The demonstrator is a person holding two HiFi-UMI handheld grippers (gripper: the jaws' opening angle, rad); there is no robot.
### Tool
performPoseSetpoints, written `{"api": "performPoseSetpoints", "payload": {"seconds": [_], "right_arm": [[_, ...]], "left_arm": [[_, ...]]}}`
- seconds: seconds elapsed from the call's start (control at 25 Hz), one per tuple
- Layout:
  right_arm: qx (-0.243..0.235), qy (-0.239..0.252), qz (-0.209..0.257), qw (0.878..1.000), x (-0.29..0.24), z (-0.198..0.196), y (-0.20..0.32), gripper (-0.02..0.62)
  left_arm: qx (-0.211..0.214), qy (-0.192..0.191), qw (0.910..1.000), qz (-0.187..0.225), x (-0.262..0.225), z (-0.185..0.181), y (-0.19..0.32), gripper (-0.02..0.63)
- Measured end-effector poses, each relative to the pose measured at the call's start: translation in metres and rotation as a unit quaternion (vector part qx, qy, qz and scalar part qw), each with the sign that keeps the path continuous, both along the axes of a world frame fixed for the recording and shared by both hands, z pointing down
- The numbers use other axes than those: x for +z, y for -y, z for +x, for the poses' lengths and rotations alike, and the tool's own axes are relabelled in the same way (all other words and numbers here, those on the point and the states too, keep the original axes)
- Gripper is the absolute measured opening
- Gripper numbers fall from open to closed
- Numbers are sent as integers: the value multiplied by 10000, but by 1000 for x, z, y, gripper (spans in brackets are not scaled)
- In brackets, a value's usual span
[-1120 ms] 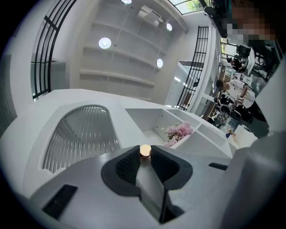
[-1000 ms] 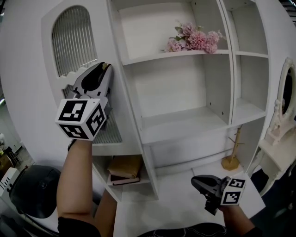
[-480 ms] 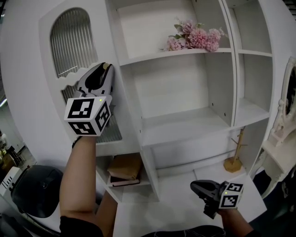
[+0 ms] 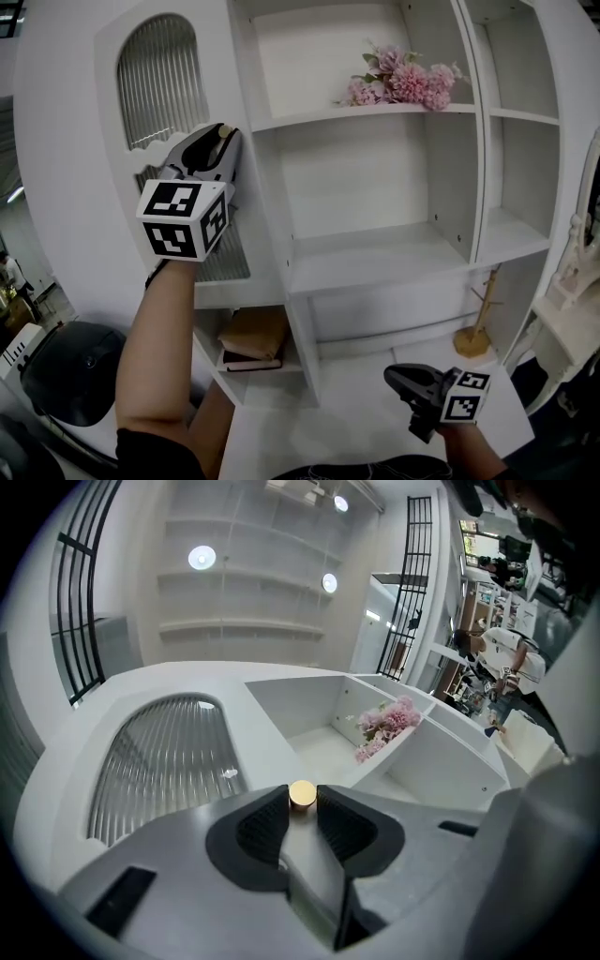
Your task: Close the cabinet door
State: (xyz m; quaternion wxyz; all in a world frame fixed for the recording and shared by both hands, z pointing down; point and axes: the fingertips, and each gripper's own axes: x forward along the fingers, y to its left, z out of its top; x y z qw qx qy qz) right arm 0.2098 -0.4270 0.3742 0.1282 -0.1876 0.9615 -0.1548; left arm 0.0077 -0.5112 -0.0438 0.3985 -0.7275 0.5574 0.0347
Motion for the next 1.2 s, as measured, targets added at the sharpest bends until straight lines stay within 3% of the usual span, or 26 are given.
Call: {"api": "performPoseSetpoints", "payload": {"seconds": [0.16,0.36,0.68,0.8,0.92,1.2], "right_arm": [[10,39,61,10000,-3,1,-6,6],[69,-7,86,9999,-4,2,-19,6],[168,-309,360,9987,-15,-16,-57,6],[215,-565,430,9972,-16,-29,-72,6],[231,-683,402,9966,-18,-46,-89,6],[-81,-846,316,9959,-16,-98,-140,6]], "left_arm": [[57,-134,9999,-5,-4,-2,-8,152],[490,-466,9976,-126,2,-9,-29,177],[1465,-460,9835,-958,66,9,-67,176],[2066,-465,9671,-1409,106,17,-94,176],[2680,-498,9428,-1921,155,17,-130,174],[3541,-916,8886,-2767,262,-6,-222,149]]}}
